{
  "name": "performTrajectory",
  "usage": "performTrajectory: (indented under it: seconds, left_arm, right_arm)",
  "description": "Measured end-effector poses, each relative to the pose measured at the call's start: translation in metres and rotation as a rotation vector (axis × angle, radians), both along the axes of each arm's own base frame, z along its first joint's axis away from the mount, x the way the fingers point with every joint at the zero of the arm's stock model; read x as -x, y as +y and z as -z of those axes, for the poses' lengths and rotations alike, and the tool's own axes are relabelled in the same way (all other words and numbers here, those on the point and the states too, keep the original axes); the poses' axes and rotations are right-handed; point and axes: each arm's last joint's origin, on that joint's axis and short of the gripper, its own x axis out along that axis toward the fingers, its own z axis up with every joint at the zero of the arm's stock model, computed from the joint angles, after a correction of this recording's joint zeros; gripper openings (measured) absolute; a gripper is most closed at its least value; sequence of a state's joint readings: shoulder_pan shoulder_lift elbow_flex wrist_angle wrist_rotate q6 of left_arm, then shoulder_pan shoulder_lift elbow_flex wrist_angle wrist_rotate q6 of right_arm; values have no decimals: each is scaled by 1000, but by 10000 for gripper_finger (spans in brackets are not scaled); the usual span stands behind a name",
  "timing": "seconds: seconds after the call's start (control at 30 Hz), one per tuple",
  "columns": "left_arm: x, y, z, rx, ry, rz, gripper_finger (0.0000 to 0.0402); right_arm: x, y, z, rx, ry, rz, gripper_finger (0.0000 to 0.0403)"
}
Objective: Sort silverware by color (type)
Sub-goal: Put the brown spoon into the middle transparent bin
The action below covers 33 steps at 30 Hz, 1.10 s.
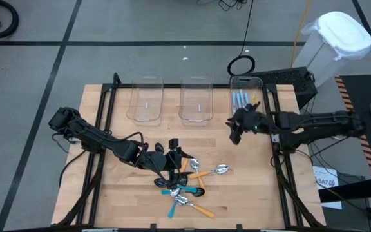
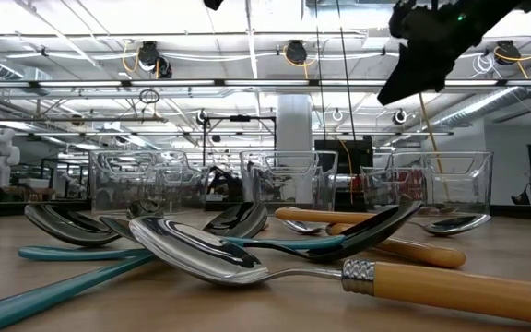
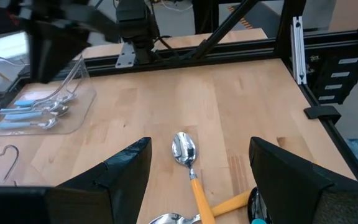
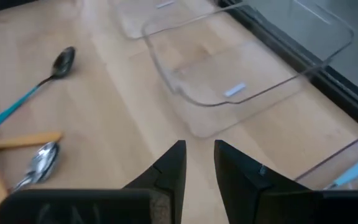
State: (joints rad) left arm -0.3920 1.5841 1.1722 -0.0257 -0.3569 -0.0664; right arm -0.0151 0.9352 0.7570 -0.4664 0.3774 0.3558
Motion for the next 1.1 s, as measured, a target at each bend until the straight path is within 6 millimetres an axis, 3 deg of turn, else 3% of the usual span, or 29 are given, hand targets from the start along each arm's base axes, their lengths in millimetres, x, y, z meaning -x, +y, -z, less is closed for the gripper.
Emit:
performTrajectory:
  seconds: [0.33,0.67,0.87,1.1]
  left_arm:
    - [0,0,0,3,0,-1,268]
    - [0,0,0,21,0,-9,268]
    - [0,0,0,29,0,-13,268]
    - [0,0,0,29,0,-13,268]
  right_arm:
    - [-3,52,10,46,23,-113,80]
    - [-23,98,48,55,138,-233,80]
    - [-42,125,73,89,155,-399,80]
    - [-55,135,100,54,226,-499,80]
